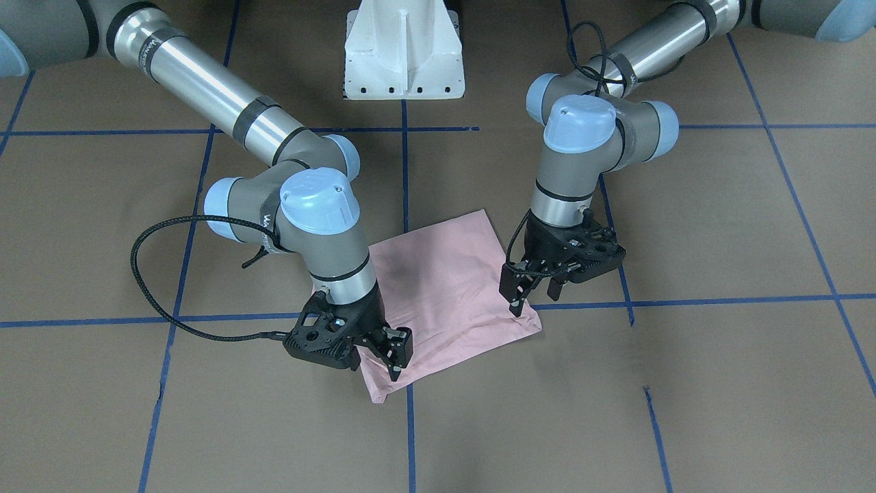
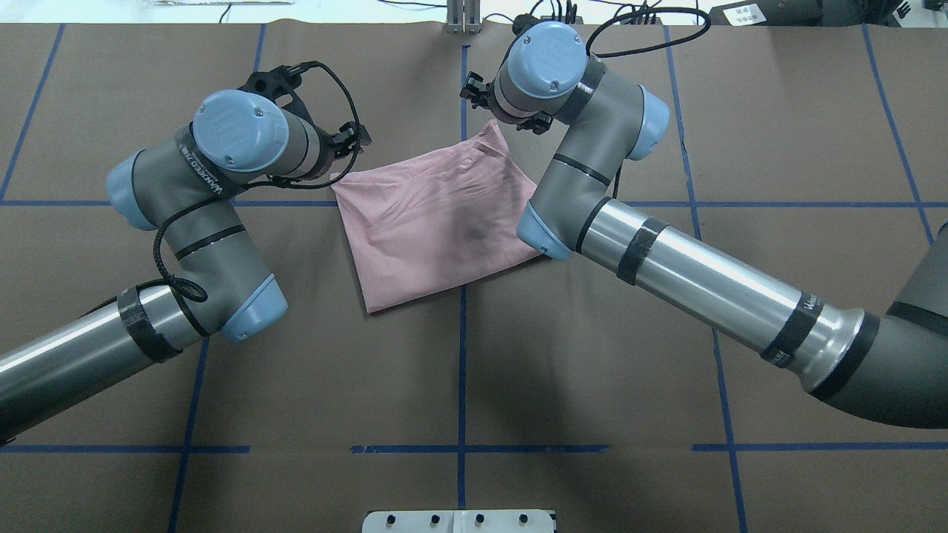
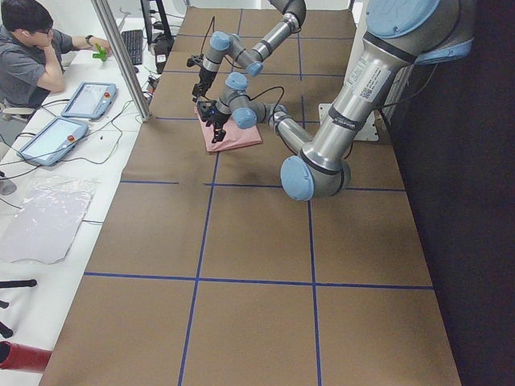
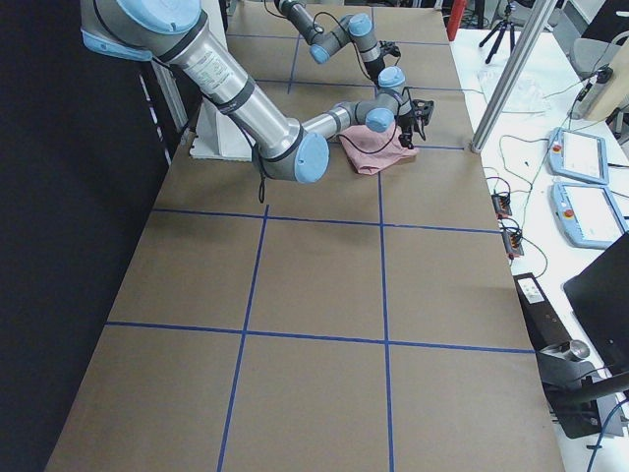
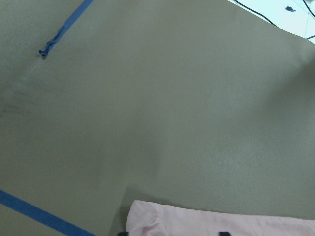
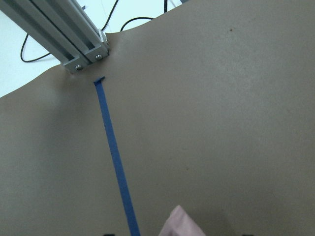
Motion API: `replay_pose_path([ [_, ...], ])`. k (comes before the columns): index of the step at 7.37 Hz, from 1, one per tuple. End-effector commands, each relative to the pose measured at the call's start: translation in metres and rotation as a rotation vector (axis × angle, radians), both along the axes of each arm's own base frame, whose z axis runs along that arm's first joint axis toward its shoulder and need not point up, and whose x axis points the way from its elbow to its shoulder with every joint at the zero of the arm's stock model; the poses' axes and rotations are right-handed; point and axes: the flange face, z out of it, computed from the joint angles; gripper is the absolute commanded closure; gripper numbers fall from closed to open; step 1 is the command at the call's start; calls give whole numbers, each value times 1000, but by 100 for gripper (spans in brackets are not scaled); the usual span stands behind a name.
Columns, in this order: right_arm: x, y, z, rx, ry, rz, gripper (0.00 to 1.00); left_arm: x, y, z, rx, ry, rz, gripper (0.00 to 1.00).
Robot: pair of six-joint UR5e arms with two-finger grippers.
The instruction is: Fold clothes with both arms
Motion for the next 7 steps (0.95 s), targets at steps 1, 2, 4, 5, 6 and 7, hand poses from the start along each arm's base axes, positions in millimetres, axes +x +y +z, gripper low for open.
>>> replay_pose_path([
  [1, 40, -28, 12, 39, 68, -72, 0, -22, -12, 3, 53, -35, 55, 0],
  [2, 56, -30, 12, 52, 144, -145, 0, -61, -21, 8, 94, -50, 94, 0],
  [4, 165, -24, 79, 100, 238, -330, 0, -171, -36, 41, 196, -123, 209, 0],
  [5, 240, -17, 130, 124, 236, -393, 0, -215, -41, 63, 249, -183, 256, 0],
  [6, 304, -10, 179, 142, 234, -459, 0, -258, -38, 91, 279, -229, 307, 0],
  [7, 358, -11, 211, 170, 258, -522, 0, -310, -34, 120, 305, -282, 345, 0],
])
